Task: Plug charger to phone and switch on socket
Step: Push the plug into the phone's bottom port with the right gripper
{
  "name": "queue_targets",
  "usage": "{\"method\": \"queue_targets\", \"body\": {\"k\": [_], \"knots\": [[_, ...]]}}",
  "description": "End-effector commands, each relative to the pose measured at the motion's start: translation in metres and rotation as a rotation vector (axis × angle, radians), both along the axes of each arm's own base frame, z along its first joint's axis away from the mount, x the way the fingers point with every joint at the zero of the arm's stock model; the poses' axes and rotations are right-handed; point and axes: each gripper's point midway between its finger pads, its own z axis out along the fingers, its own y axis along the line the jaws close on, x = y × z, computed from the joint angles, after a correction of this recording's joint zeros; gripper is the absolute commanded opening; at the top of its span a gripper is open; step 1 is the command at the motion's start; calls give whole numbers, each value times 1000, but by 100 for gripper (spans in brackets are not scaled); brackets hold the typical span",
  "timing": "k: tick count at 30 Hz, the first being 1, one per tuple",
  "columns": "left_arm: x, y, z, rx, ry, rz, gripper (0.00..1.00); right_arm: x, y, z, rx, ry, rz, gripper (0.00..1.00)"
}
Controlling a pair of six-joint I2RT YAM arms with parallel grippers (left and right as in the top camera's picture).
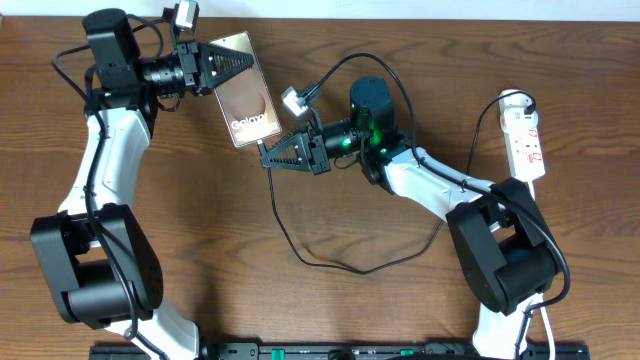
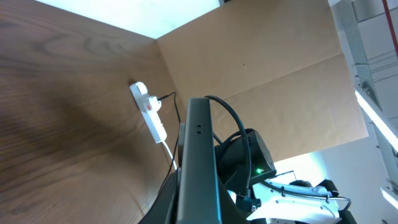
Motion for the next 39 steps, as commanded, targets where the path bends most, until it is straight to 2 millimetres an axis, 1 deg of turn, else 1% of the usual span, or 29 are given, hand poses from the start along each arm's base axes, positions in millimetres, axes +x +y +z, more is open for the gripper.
{"method": "queue_targets", "body": {"k": [1,6,12,19,27,35,39], "knots": [[-6,-5,6,-9,-29,-43,8,12,0,4,-8,21,-65,1],[-6,-5,6,-6,-43,-43,7,14,0,7,-8,46,-71,1],[-6,-5,6,-6,-42,-44,7,15,1,19,23,45,-77,1],[-6,-5,6,-6,-43,-44,7,21,2,21,31,35,-112,1],[-6,-5,6,-6,-42,-44,7,34,1,21,34,33,-182,1],[-6,-5,6,-6,-42,-44,8,51,-10,19,34,11,-242,1],[-6,-5,6,-6,-41,-44,7,56,-14,19,34,9,-254,1]]}}
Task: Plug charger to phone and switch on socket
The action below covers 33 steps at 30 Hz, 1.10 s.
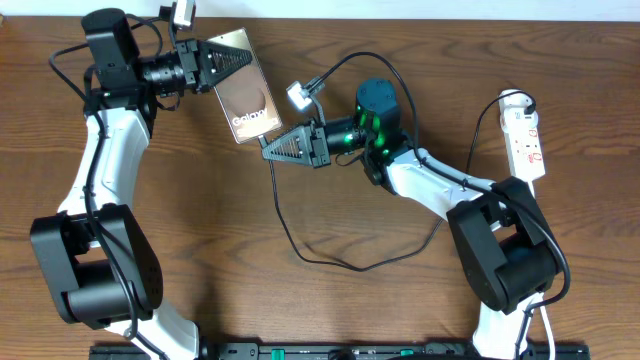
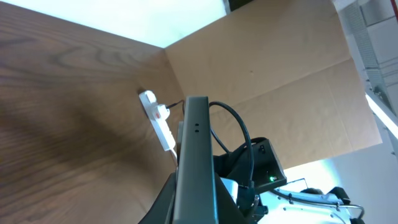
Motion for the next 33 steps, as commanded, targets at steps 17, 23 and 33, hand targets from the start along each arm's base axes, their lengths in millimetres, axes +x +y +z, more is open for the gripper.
{"method": "queue_targets", "body": {"k": [17,23,33], "knots": [[-14,-8,9,-29,-20,-89,7,42,-11,11,17,-55,-184,13],[-14,-8,9,-28,-21,-89,8,42,-11,11,17,-55,-183,40],[-10,5,8,-21,-43,-58,8,41,-11,11,17,-54,-178,99]]}}
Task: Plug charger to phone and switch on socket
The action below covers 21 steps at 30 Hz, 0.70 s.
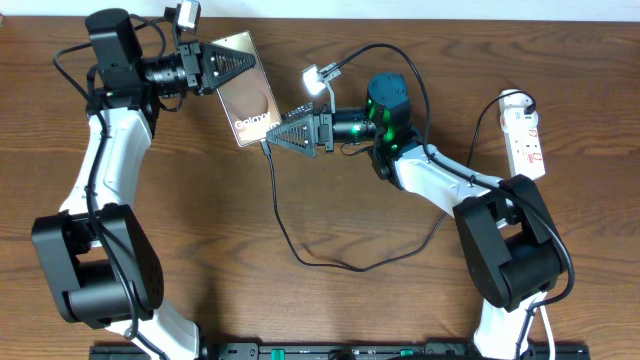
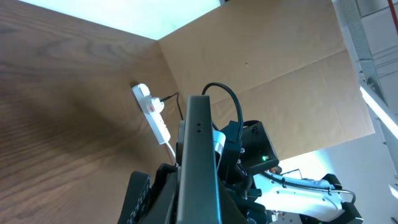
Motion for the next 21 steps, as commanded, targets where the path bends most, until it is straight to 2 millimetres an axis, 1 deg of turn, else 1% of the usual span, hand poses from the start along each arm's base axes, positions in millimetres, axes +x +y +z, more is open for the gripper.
{"method": "queue_targets", "body": {"k": [1,4,7,10,13,16,17,19,21], "knots": [[-2,14,6,-7,-37,-3,7,5,-2,10,13,-32,-9,99],[4,34,5,-2,-35,54,7,4,-4,10,13,-32,1,99],[11,59,0,2,13,138,7,9,-10,8,6,-18,-13,99],[17,87,-15,8,120,254,7,16,-17,2,-13,19,-35,99],[18,110,-33,36,192,347,8,24,-26,-5,-34,63,-60,99],[15,125,-58,108,262,427,8,29,-32,-9,-45,89,-75,99],[12,131,-81,193,322,478,8,31,-35,-10,-48,92,-85,99],[6,135,-108,281,399,510,8,33,-36,-10,-48,92,-89,99],[1,133,-126,319,451,501,7,33,-37,-11,-50,81,-90,99]]}}
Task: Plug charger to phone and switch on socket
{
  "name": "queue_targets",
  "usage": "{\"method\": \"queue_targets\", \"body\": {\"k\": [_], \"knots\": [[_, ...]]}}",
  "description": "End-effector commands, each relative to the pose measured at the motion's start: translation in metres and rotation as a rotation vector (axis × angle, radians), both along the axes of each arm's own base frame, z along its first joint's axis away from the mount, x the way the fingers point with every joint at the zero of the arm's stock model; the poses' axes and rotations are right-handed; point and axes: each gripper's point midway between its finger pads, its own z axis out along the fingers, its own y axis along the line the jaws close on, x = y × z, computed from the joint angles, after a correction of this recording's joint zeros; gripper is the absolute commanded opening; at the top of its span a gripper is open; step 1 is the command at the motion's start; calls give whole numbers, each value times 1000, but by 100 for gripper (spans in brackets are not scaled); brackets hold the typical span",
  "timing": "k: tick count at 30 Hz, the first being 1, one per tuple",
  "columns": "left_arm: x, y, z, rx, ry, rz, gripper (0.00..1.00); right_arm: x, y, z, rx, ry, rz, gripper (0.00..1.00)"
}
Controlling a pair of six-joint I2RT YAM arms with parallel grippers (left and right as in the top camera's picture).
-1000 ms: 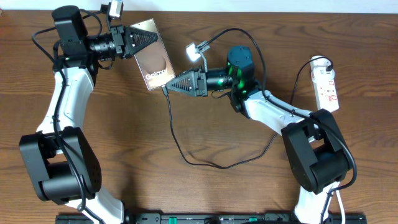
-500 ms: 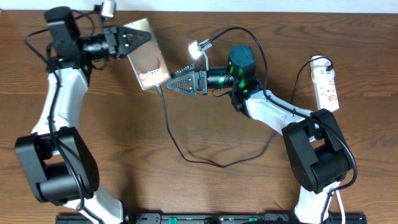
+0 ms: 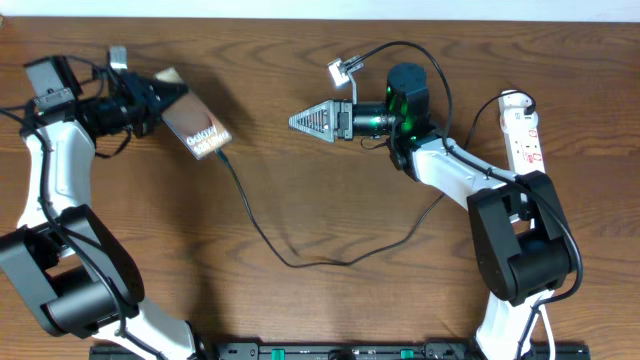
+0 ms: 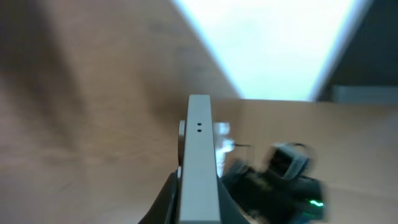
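Observation:
The phone has a rose-gold back and hangs over the table's far left, with my left gripper shut on its upper end. In the blurred left wrist view its grey edge stands between the fingers of the left gripper. The black charger cable runs from the phone's lower corner in a loop across the table to the white power strip. My right gripper hovers mid-table pointing left, apart from phone and cable, with nothing in it.
The power strip lies at the right edge with a plug in its far end and a red switch. The cable's slack loops across the middle of the brown wooden table. Cardboard walls show behind the table in the wrist view.
My left gripper has carried the phone from the far centre to the far left, and the cable went with it, attached. My right gripper has let go of the plug and sits further right.
My left gripper held the phone tilted above the far centre while my right gripper held the plug below its lower edge. The plug was then closer, then at the phone's port. Now the cable hangs from the phone and the arms are apart.

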Motion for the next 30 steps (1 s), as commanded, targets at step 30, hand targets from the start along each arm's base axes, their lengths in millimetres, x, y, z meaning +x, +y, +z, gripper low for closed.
{"method": "queue_targets", "body": {"k": [30], "knots": [[-33,38,-192,395,519,31,7,3,-1,1,-16,-28,-9,99]]}}
